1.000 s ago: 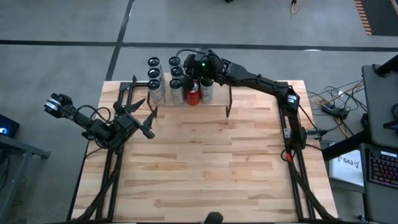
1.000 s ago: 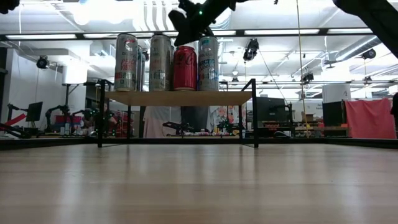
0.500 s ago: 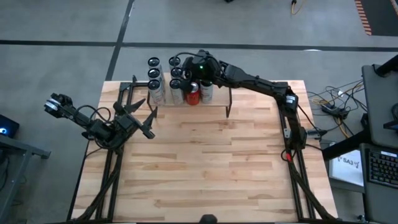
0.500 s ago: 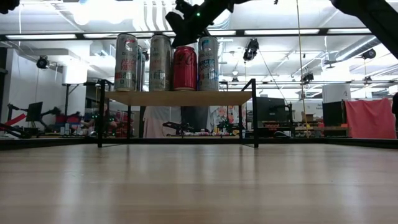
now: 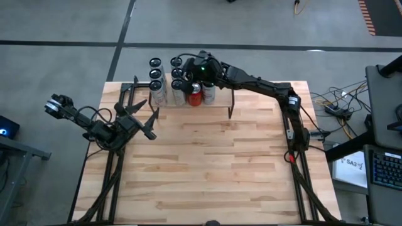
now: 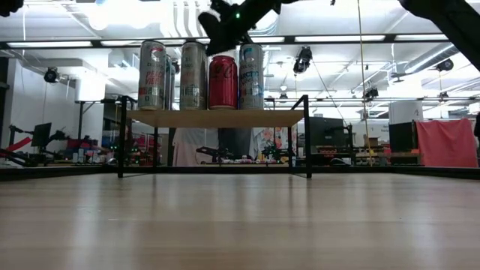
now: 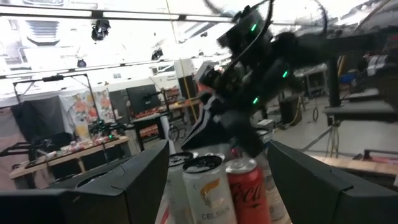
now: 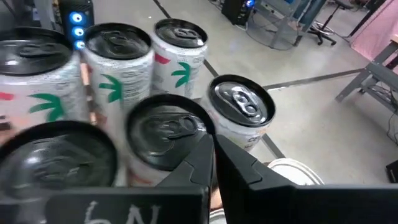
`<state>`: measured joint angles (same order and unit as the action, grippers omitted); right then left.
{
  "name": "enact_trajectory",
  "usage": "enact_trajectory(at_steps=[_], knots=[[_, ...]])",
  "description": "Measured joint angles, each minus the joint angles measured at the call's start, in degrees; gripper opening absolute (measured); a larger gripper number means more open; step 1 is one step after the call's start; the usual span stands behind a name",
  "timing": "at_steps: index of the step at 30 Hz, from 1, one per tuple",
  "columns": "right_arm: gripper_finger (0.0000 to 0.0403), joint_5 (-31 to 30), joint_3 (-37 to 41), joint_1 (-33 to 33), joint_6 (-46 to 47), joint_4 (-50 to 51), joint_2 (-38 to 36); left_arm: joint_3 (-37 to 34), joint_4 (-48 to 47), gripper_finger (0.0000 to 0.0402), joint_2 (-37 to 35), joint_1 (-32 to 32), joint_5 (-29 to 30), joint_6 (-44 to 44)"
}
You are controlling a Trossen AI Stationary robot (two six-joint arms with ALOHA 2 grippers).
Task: Place canned beverage on shelf
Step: Adjust the white soda can, then return to Home Position
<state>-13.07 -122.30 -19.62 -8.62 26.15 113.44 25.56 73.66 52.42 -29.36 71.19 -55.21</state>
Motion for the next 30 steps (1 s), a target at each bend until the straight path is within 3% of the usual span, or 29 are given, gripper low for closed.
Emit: enact_trajectory(at_steps=[3,6,10,15,22,26,30], knots=[[0.0009,0.2,-0.2,1.6,-0.4,0.5,-2.2,0.0,-0.1,0.0256,0.0,-0.3,2.2,-1.4],[0.0009,0.8,0.4,4.2,-2.2,1.0,-6.2,0.0,-0.1,0.0256,-0.1,-1.9,8.0,-4.5],[0.0009,8.7,5.4,8.0,-3.4,2.1,-13.8,-2.8,-0.1,0.0247,-0.4,-7.2,9.3,-5.2],[0.0009,10.5,20.9,13.1,-3.0,0.2,-27.6,-7.7,0.1,0.022,-2.6,-19.7,9.3,-3.0],[0.0009,10.1,42.4,20.4,0.9,-5.2,-47.5,-15.2,0.1,0.0166,-4.7,-36.7,8.9,9.8],[0.0009,9.8,52.5,22.9,2.4,-8.7,-55.5,-19.5,0.1,0.0119,-5.5,-37.3,4.8,22.8],[0.0009,10.1,61.7,23.8,5.0,-14.4,-61.9,-21.6,0.3,0.0055,-5.7,-32.1,-2.4,30.0]])
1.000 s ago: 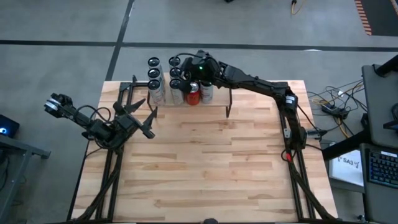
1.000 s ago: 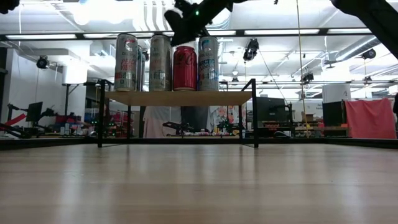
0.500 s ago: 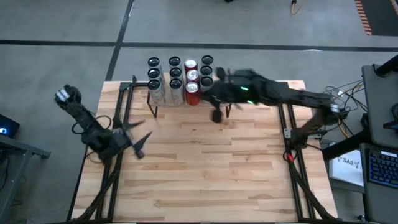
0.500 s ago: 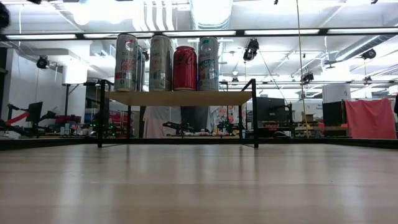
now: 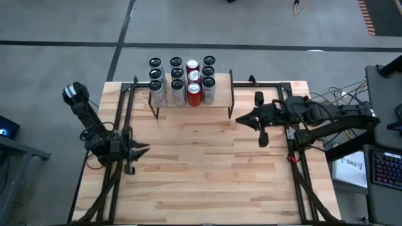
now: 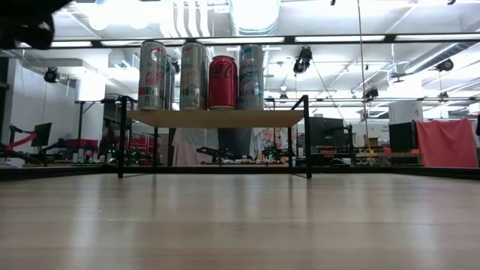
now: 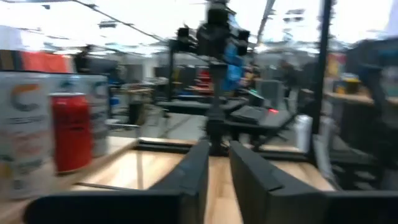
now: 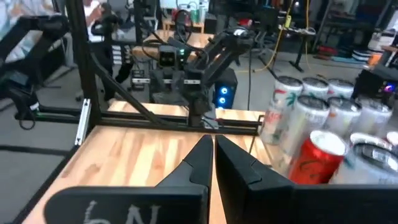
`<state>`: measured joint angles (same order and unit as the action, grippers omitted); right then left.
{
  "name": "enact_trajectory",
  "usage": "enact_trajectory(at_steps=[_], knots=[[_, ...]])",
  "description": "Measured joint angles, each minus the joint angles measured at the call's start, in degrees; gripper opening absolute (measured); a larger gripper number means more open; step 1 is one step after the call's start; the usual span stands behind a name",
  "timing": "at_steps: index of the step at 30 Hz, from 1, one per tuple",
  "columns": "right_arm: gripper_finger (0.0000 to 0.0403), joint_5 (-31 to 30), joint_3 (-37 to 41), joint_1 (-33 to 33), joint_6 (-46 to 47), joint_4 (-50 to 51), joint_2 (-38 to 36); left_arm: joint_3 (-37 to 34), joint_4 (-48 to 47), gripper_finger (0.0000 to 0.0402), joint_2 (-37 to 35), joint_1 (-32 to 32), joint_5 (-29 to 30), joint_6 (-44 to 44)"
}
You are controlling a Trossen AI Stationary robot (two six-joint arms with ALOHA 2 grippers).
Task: Place canned beverage on shelf
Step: Return to Home Position
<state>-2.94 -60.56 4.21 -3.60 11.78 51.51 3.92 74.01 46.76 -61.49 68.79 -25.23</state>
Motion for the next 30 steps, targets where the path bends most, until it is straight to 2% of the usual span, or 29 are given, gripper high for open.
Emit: enact_trajectory(at_steps=[2,4,8,11,16,19,23,25,30], knots=[[0.0009,-0.1,4.4,-0.1,0.7,-2.2,-2.3,0.0,0.1,0.0021,0.0,4.5,-1.2,0.7],[0.0009,-0.3,8.3,-0.2,0.9,-3.9,-4.0,0.0,-0.5,0.0006,-0.2,7.8,-2.7,-1.1],[0.0009,0.0,14.7,-0.5,2.4,-8.3,-6.0,-2.7,1.0,0.0006,-3.4,8.2,-6.1,-9.4],[0.0009,-0.1,19.2,-0.5,2.9,-9.3,-7.4,-3.2,4.7,0.0001,-8.6,8.9,-2.1,-13.5],[0.0009,0.0,29.1,-0.5,2.5,-23.0,-10.5,-3.3,6.6,0.0,-16.8,12.5,-3.8,-20.9],[0.0009,0.0,35.2,-0.8,2.6,-29.8,-12.2,-3.3,6.5,0.0,-20.8,13.8,-3.7,-23.3],[0.0009,-0.1,41.8,-1.7,3.7,-33.9,-16.0,-3.3,4.9,0.0,-24.1,16.8,-4.6,-24.7],[0.0009,-0.1,45.2,-2.3,4.7,-36.1,-18.6,-3.3,4.2,0.0,-24.9,19.1,-2.9,-25.2],[0.0009,-0.1,52.6,-3.5,5.9,-37.0,-28.4,-3.4,1.7,0.0,-26.5,24.1,7.4,-26.7]])
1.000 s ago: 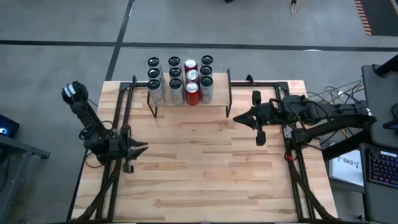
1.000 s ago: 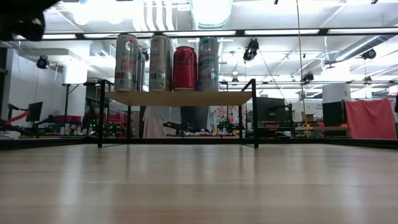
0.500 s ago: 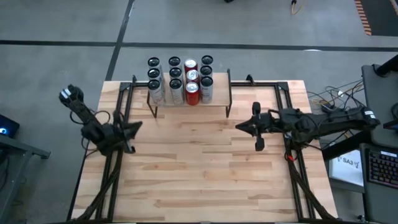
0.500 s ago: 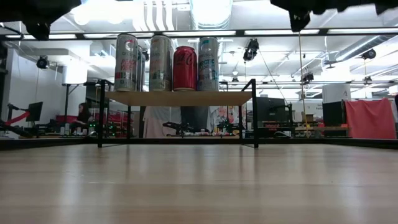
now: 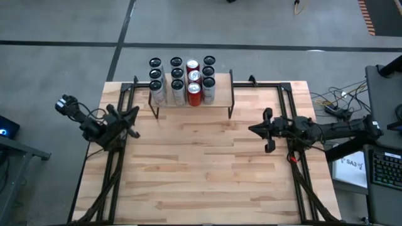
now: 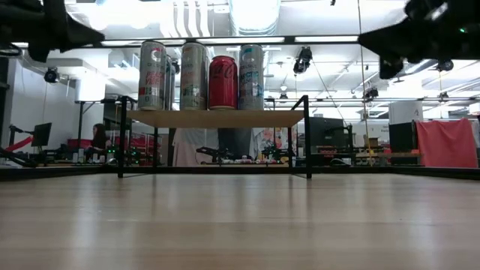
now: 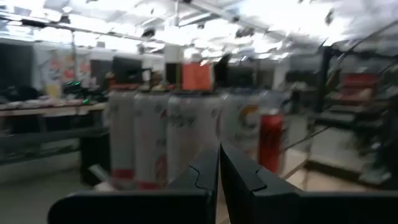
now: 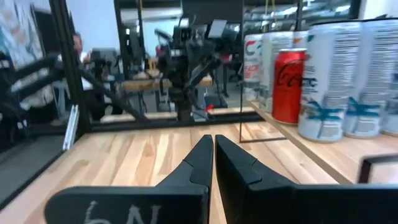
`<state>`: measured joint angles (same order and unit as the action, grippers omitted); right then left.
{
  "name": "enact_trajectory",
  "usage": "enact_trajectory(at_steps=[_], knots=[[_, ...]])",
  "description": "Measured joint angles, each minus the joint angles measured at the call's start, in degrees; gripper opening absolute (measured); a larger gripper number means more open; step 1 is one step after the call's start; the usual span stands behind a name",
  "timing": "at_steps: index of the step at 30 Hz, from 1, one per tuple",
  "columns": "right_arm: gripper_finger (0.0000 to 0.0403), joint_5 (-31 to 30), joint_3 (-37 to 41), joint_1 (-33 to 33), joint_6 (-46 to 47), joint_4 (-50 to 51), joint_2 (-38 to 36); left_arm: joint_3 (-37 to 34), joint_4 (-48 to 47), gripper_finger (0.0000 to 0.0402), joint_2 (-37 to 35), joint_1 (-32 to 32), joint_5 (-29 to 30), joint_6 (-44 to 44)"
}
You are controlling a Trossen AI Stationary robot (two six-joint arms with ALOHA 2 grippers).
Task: Place canned beverage on shelf
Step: Return to Home Position
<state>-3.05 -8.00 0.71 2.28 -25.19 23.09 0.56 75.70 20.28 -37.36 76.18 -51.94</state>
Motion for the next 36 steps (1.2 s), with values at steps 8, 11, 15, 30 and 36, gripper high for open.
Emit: enact_trajectory(at_steps=[8,11,15,30,36], knots=[[0.0009,-0.1,6.9,-0.1,0.2,11.2,-18.8,0.0,-11.1,0.0,-0.3,0.7,3.3,7.8],[0.0009,0.1,6.0,-0.1,0.2,19.4,-23.0,0.0,-12.1,0.0,-0.1,0.7,8.2,11.6],[0.0009,1.2,4.4,-0.1,-2.9,21.2,-21.7,0.0,-12.4,0.0,0.4,0.7,13.5,13.8],[0.0009,-12.0,5.6,-0.1,-4.7,22.4,-20.7,0.6,-14.1,0.0,1.5,0.7,12.8,20.3],[0.0009,-12.0,5.6,-0.1,2.2,22.5,-20.6,0.6,-14.1,0.0,1.5,0.7,12.8,20.3]])
